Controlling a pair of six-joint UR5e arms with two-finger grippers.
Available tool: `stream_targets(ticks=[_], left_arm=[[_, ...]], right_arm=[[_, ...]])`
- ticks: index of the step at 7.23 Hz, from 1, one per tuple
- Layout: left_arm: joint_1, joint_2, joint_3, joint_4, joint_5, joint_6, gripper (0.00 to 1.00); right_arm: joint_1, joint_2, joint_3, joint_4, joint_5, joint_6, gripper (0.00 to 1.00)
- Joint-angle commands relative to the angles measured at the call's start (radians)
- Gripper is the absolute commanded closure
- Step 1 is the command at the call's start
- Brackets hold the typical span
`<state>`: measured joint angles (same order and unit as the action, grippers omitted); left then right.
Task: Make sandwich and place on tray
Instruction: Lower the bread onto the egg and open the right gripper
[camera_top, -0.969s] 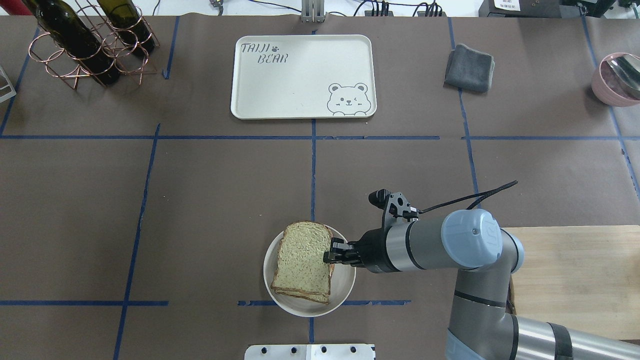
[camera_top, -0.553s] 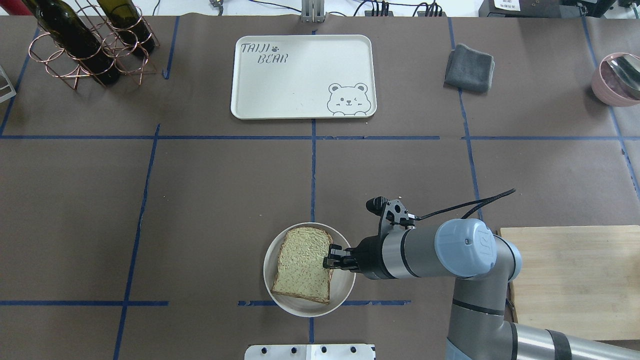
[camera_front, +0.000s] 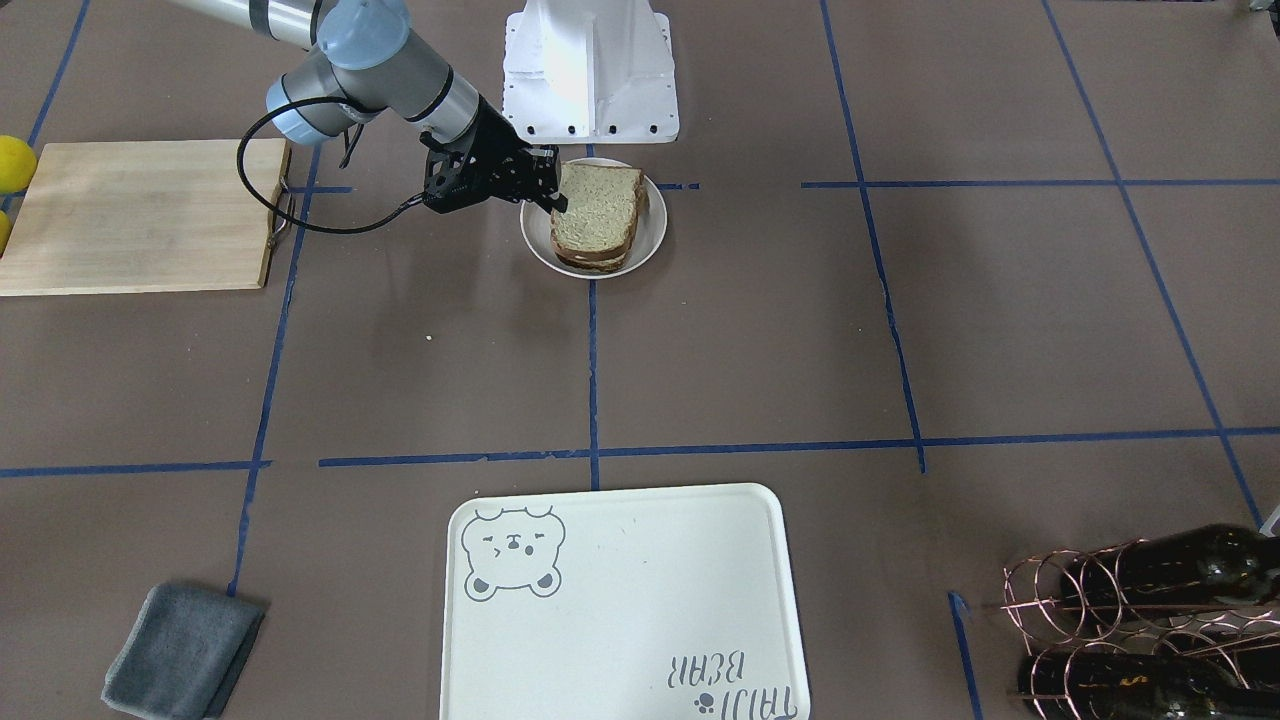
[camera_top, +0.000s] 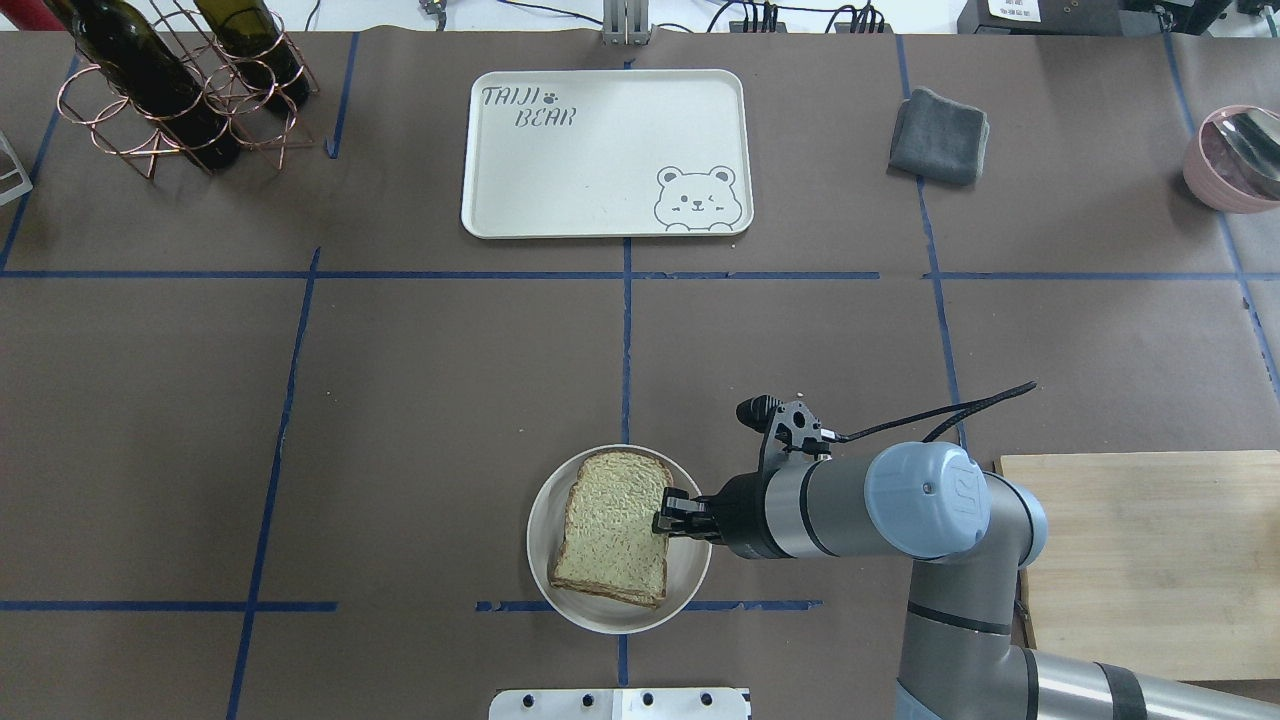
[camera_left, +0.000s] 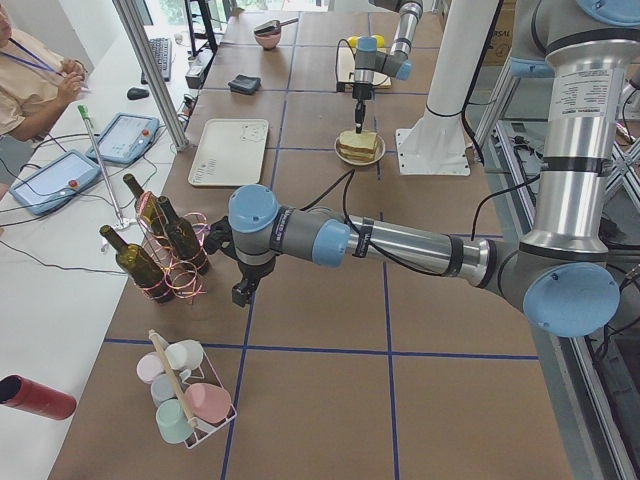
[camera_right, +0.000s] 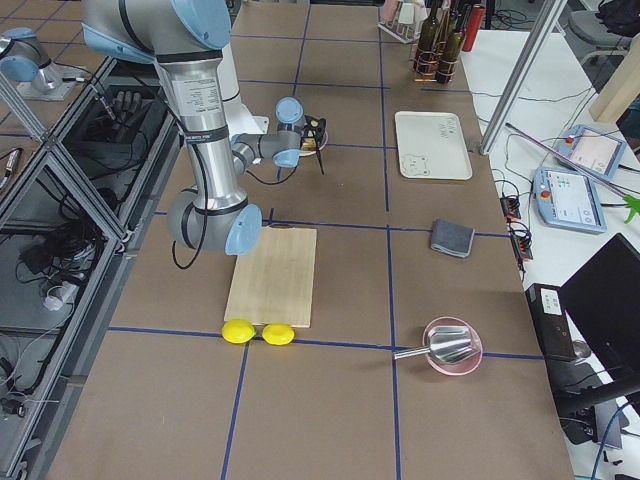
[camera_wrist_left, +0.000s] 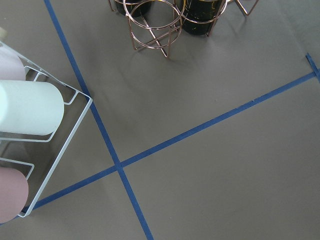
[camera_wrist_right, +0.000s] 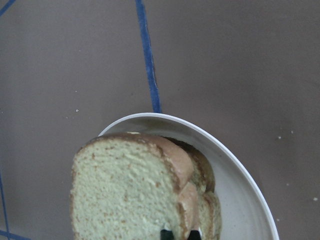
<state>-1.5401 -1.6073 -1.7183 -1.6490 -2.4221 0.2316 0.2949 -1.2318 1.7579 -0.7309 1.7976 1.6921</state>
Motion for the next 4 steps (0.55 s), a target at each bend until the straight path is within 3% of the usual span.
stream_targets(ticks=[1, 3, 4], left_arm=[[0.000, 0.001, 0.000, 0.000, 0.000, 0.002, 0.00], [0.008, 0.003, 0.008, -0.075, -0.027, -0.003, 0.00], [0.014, 0.009, 0.014, -0.089, -0.111, -0.015, 0.00]], right_arm=[[0.000, 0.011, 0.009, -0.001, 0.000, 0.000, 0.00], [0.047, -0.059, 0.092, -0.002, 0.008, 0.000, 0.00], [0.102, -0.119, 0.127, -0.021, 0.019, -0.002, 0.00]])
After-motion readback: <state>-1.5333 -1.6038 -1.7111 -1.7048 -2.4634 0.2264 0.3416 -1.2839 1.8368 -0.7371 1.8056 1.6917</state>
